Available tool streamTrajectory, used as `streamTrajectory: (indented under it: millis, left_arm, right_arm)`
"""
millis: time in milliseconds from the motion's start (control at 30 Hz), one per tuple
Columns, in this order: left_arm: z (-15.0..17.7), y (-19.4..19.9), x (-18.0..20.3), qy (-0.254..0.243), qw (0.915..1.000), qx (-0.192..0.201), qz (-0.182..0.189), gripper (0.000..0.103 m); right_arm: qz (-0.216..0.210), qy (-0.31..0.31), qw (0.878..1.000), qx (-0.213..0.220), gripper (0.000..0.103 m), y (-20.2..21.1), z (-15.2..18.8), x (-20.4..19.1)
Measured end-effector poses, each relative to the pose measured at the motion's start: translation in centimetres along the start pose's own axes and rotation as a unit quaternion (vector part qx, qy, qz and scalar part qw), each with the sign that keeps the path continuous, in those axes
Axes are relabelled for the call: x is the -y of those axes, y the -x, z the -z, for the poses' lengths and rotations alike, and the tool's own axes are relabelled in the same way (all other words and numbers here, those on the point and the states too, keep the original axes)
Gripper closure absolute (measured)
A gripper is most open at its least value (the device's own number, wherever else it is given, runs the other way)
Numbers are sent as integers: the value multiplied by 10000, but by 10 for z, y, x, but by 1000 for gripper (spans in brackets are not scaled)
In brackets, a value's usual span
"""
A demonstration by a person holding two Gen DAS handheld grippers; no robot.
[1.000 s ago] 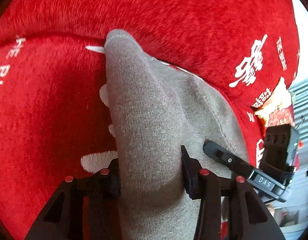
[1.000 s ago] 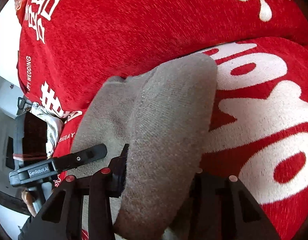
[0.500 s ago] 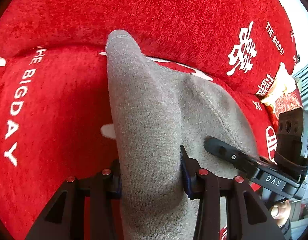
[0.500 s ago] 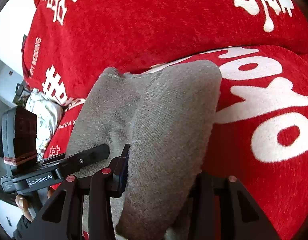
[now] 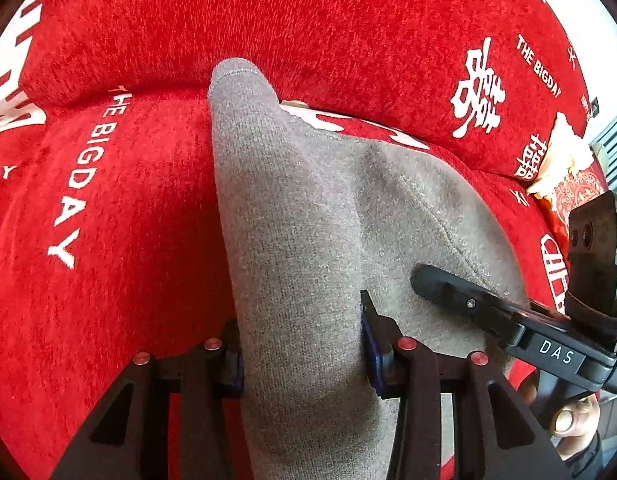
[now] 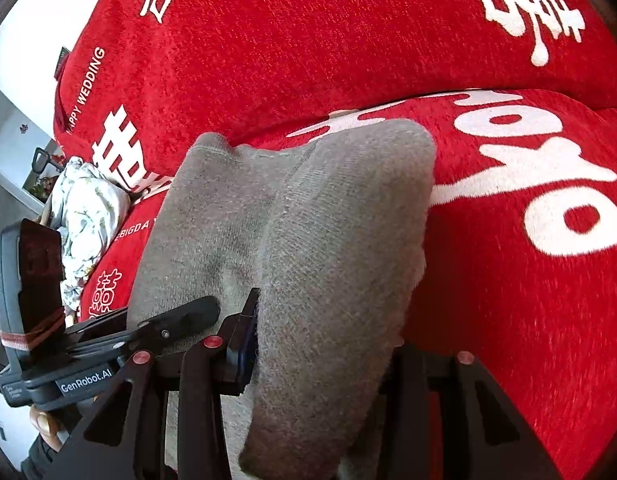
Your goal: Fold small clothes
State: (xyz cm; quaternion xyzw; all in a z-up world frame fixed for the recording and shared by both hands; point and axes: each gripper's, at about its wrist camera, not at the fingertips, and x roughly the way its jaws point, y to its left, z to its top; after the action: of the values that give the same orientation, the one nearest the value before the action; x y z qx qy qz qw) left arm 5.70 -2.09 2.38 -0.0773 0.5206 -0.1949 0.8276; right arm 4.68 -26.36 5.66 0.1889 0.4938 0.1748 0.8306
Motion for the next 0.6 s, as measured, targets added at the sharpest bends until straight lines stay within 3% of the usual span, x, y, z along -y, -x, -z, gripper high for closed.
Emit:
streamTrajectory:
  millis: [600]
  left_arm:
    - [30,17,-2,-69,9998,174,35,58]
  right_arm:
    - [120,233,9997,0,60,10,27,-20]
